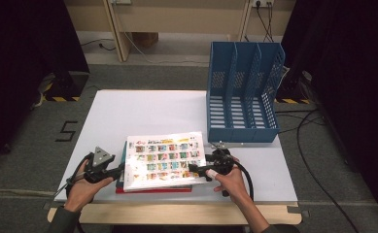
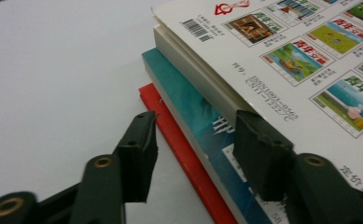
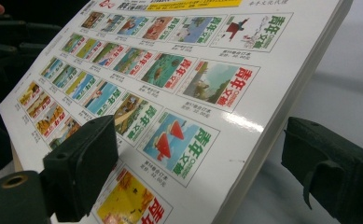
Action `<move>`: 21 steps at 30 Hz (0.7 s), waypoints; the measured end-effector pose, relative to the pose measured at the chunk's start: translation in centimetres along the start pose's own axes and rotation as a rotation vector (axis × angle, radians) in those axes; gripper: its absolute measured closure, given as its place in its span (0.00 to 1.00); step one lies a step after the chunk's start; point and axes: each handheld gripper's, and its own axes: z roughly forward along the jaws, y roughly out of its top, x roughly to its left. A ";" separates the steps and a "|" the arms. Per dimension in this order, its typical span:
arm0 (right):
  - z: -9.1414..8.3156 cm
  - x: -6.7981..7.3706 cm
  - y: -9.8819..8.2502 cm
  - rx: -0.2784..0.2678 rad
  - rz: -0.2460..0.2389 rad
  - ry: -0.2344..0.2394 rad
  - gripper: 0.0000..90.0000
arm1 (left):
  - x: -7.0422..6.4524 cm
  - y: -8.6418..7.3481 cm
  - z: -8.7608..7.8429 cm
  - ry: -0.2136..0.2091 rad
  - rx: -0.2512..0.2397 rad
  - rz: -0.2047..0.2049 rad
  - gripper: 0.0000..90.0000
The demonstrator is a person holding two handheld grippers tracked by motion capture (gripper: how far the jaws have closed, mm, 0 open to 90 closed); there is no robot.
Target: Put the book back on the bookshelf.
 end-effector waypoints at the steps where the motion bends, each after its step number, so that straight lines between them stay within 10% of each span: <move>1: 0.1 -0.4 0.0 -0.001 0.027 0.005 0.11 | -0.1 0.0 0.1 -0.007 -0.008 -0.002 0.57; 7: 0.1 -0.4 0.0 -0.002 0.041 0.004 0.11 | 0.9 -0.5 0.3 0.016 -0.012 -0.034 0.26; 21: 0.7 -1.3 -0.1 0.002 0.105 0.082 0.17 | 1.7 -0.8 0.4 0.003 -0.016 -0.080 0.21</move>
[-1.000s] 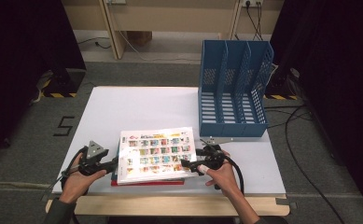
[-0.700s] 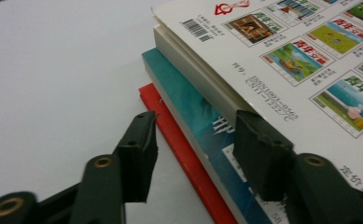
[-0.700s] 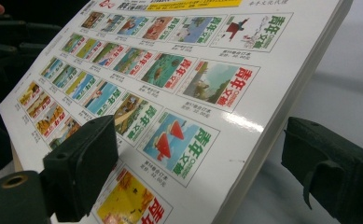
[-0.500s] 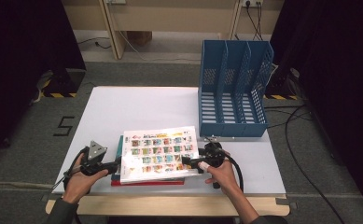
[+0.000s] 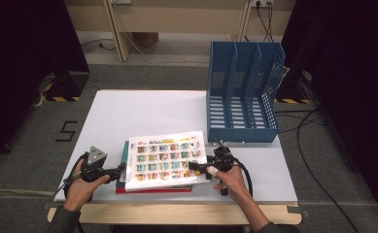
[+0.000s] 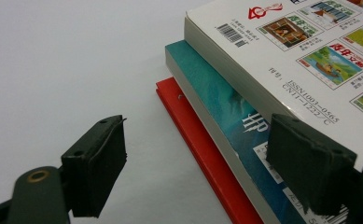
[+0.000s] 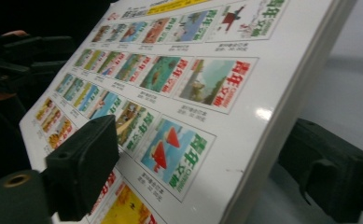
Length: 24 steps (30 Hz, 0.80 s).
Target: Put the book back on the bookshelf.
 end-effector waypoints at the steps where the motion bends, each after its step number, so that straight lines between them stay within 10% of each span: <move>1: 0.1 0.0 0.0 -0.005 -0.005 0.017 0.20 | 0.0 0.0 0.0 -0.003 0.000 -0.001 0.21; 10: -0.2 0.2 0.5 -0.013 -0.024 0.018 0.33 | -0.2 0.0 0.1 -0.023 0.002 -0.002 0.21; 16: -1.2 1.3 1.2 -0.019 -0.161 -0.034 0.54 | -0.2 -0.1 0.1 -0.028 0.000 -0.016 0.22; 24: -0.7 0.2 2.1 -0.057 -0.067 0.074 0.60 | -0.1 -0.2 0.1 -0.048 -0.002 -0.040 0.26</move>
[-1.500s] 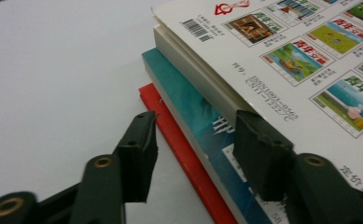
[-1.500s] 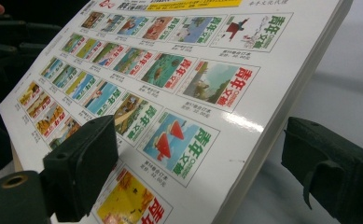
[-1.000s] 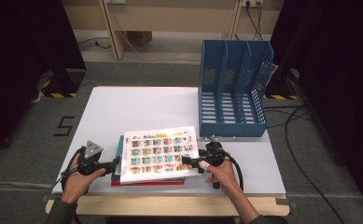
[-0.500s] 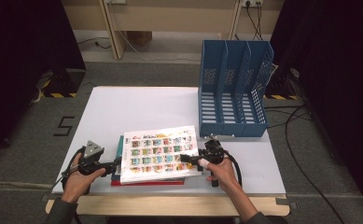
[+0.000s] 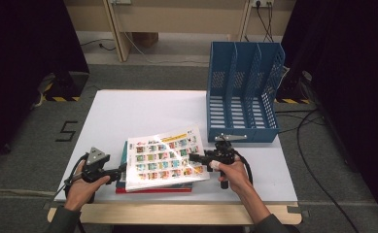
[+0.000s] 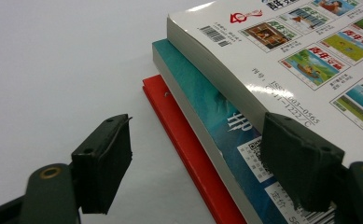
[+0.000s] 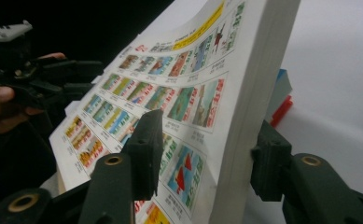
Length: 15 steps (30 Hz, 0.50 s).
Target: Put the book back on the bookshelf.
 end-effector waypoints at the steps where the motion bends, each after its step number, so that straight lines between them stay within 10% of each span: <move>1: 0.2 0.1 0.1 0.002 -0.010 0.004 0.60 | 0.0 0.0 0.0 -0.002 0.001 0.003 0.27; 15: -0.4 2.4 3.4 -0.013 -0.072 -0.018 0.80 | 0.0 -0.1 0.0 0.009 -0.024 0.019 0.27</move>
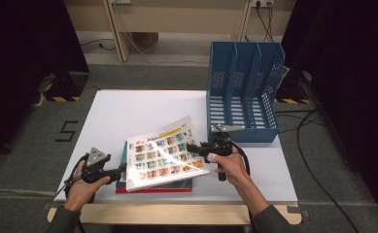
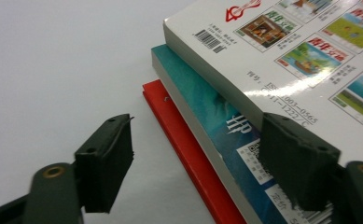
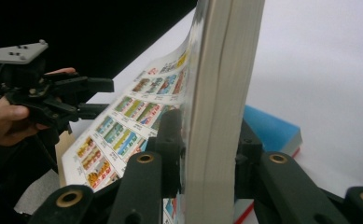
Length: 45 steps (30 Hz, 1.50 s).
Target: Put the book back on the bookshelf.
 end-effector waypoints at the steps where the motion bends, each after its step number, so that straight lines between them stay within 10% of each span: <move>1: -0.2 0.3 0.4 0.001 -0.014 -0.001 0.80 | 0.1 0.0 0.0 0.001 0.003 -0.009 0.24; 14: -2.9 4.1 6.8 0.081 -0.216 -0.066 0.82 | 4.4 -1.2 0.5 0.071 -0.028 -0.221 0.19; 21: -4.7 6.6 10.3 0.156 -0.304 -0.148 0.82 | 3.9 -2.4 2.4 0.069 0.123 -0.055 0.19; 31: -7.2 9.7 13.7 0.218 -0.416 -0.250 0.82 | 3.9 -2.4 2.3 0.070 0.120 -0.060 0.16; 45: -10.8 9.5 14.2 0.289 -0.471 -0.410 0.82 | 3.9 -2.5 2.4 0.067 0.117 -0.059 0.14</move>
